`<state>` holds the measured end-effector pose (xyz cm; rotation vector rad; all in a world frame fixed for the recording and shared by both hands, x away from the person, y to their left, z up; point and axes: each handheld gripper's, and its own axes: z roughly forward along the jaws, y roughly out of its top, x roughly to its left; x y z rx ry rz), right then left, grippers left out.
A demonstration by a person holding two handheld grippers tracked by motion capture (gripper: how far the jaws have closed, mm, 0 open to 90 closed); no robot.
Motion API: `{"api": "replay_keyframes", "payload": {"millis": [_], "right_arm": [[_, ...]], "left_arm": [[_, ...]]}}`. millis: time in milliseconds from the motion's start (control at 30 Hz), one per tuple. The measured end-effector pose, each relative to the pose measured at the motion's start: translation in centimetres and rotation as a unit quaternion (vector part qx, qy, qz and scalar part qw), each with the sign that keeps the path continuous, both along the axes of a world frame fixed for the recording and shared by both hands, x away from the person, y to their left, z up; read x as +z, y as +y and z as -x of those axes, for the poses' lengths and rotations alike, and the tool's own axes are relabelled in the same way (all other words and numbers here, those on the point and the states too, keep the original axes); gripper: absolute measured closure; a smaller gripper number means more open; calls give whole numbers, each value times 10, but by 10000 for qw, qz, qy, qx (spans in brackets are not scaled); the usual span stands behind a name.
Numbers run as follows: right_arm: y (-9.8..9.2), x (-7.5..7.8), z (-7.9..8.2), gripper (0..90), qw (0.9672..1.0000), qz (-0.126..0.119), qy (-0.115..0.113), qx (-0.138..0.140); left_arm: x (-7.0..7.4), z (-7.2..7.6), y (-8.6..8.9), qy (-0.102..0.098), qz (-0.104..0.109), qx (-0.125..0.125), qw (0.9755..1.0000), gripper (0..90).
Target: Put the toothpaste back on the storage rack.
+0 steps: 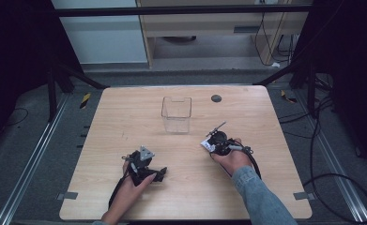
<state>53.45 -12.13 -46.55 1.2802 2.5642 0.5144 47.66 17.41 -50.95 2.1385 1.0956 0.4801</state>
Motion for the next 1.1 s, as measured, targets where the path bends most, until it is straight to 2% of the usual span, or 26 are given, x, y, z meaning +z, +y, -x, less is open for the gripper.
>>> {"api": "replay_keyframes", "payload": {"millis": [167,400,600,1100], "right_arm": [[0,0,-1,684,10000,6,32,-13],[-3,-2,-4,660,9997,-131,175,-93],[-1,-3,-4,645,9999,-57,129,-73],[-1,-5,-3,609,9999,-58,86,-107]], "left_arm": [[0,0,0,-1,-1,0,10000,0],[0,0,0,0,0,1,10000,0],[0,0,0,-1,-1,1,10000,0],[0,0,0,-2,0,1,10000,0]]}}
